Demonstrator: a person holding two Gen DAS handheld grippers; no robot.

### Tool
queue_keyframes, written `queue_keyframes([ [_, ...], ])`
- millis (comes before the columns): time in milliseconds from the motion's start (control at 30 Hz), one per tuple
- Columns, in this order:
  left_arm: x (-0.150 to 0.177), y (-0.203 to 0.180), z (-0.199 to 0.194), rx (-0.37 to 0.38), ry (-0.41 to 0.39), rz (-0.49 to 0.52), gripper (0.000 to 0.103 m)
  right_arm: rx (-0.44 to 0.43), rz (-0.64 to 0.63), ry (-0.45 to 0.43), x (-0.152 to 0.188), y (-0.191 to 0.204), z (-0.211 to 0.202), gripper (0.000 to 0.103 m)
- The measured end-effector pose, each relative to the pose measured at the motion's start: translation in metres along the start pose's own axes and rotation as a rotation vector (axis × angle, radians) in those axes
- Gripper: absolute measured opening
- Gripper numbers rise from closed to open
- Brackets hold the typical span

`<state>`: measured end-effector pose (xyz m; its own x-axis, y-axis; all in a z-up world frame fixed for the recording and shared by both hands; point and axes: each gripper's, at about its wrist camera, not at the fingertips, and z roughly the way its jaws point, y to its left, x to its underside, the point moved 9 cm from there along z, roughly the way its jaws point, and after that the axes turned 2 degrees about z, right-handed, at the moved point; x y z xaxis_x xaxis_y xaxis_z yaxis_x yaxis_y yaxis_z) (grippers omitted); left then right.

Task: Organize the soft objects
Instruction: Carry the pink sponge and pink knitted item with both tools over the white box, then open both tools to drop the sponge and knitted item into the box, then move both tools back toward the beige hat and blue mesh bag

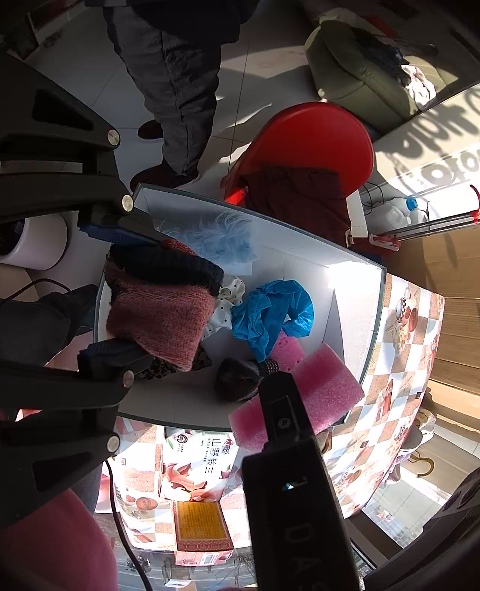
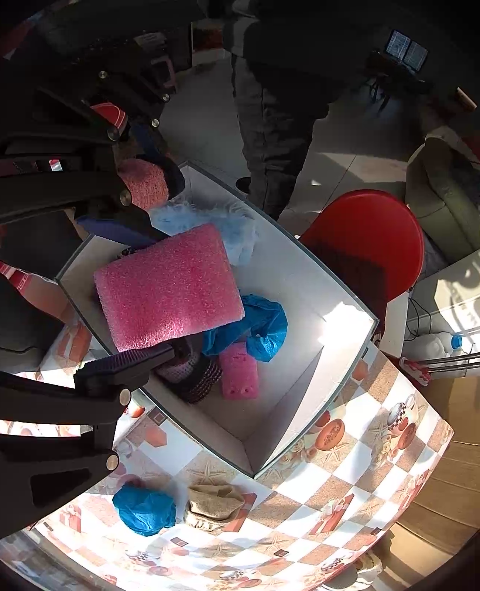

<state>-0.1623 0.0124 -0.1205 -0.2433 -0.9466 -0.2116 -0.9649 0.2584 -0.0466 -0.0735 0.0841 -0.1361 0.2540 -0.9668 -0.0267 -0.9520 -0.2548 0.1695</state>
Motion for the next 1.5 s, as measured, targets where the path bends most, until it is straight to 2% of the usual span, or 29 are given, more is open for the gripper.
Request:
queue_keyframes([
  [567, -0.006, -0.004, 0.005, 0.007, 0.012, 0.021, 0.047, 0.006, 0.013, 0.001, -0.005, -0.009, 0.001, 0.053],
  [667, -0.008, -0.004, 0.003, 0.000, 0.001, 0.026, 0.051, 0.004, 0.012, 0.001, -0.005, -0.009, 0.001, 0.053],
  [800, -0.009, -0.005, 0.002, -0.014, -0.011, 0.035, 0.068, -0.004, 0.019, 0.005, -0.005, -0.009, 0.001, 0.055],
  [833, -0.009, -0.006, 0.001, -0.013, -0.012, 0.036, 0.076, -0.005, 0.021, 0.005, -0.005, -0.009, 0.001, 0.062],
  [867, -0.009, -0.006, 0.001, -0.013, -0.013, 0.037, 0.080, -0.005, 0.024, 0.003, -0.005, -0.010, 0.000, 0.069],
  [900, -0.010, -0.006, 0.000, -0.014, -0.018, 0.038, 0.082, -0.006, 0.027, -0.001, -0.004, -0.010, 0.000, 0.082],
  [967, -0.010, -0.006, -0.002, -0.010, -0.031, 0.035, 0.085, -0.012, 0.034, -0.010, -0.004, -0.011, -0.003, 0.085],
  [1000, -0.011, -0.006, -0.002, -0.008, -0.036, 0.030, 0.092, -0.012, 0.037, -0.011, -0.005, -0.011, -0.003, 0.085],
  [1033, -0.012, -0.005, -0.003, -0.008, -0.042, 0.023, 0.103, -0.011, 0.042, -0.011, -0.005, -0.012, -0.004, 0.085],
  [1067, -0.013, -0.003, -0.004, -0.009, -0.054, 0.013, 0.103, -0.014, 0.047, -0.012, -0.005, -0.012, -0.004, 0.087],
  [1100, -0.014, -0.001, -0.006, -0.006, -0.065, 0.002, 0.103, -0.018, 0.051, -0.010, -0.004, -0.013, -0.004, 0.103],
  [1300, -0.019, 0.009, -0.011, 0.026, -0.096, -0.068, 0.103, -0.024, 0.084, -0.027, -0.002, -0.018, -0.009, 0.103],
  [1500, -0.013, 0.007, -0.010, 0.029, -0.072, -0.063, 0.103, -0.038, 0.129, -0.031, 0.003, -0.025, -0.010, 0.103],
])
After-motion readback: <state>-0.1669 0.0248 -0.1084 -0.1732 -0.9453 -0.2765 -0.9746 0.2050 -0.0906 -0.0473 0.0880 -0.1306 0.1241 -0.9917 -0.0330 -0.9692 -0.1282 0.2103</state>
